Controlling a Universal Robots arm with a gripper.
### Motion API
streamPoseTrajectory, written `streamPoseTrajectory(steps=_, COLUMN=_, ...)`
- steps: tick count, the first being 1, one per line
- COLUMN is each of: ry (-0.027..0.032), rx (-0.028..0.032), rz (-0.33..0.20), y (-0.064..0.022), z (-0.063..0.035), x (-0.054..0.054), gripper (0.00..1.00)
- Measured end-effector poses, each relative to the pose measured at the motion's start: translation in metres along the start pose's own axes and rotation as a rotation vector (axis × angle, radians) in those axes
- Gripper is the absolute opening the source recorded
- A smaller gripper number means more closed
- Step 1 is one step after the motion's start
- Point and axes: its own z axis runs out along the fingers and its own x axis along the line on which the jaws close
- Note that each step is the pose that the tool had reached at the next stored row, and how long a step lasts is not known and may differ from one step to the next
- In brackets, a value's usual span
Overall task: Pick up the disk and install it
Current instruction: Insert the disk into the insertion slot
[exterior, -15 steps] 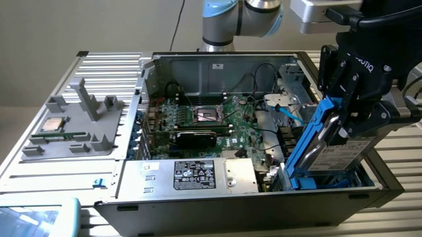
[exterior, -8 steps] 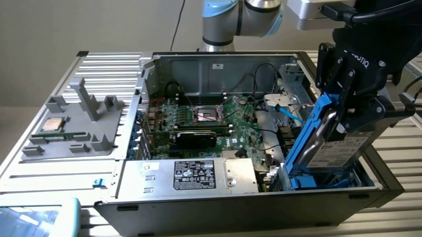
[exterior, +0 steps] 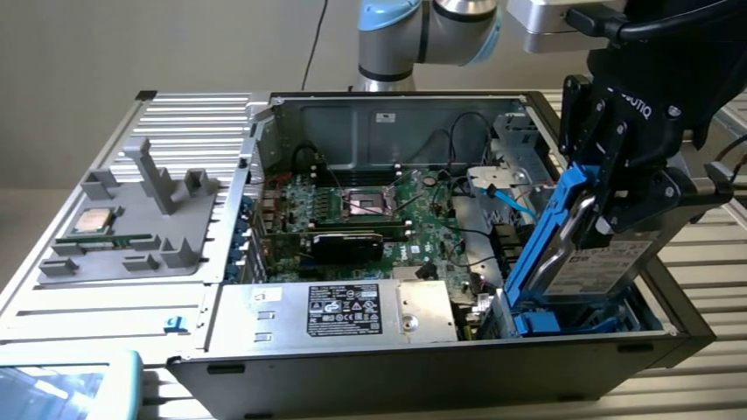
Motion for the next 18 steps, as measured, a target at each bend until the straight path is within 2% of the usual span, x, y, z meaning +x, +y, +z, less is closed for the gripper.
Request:
streamPoseTrajectory(steps=9, ry=0.0005, rx=0.007, rz=0.0, y=-0.0003, z=0.0, x=-0.0004, gripper=0.37)
streamPoseTrajectory(steps=18, ry=0.0003, rx=0.0182, rz=0.001, y=0.0, z=0.0036, x=-0.0006, gripper=0.37)
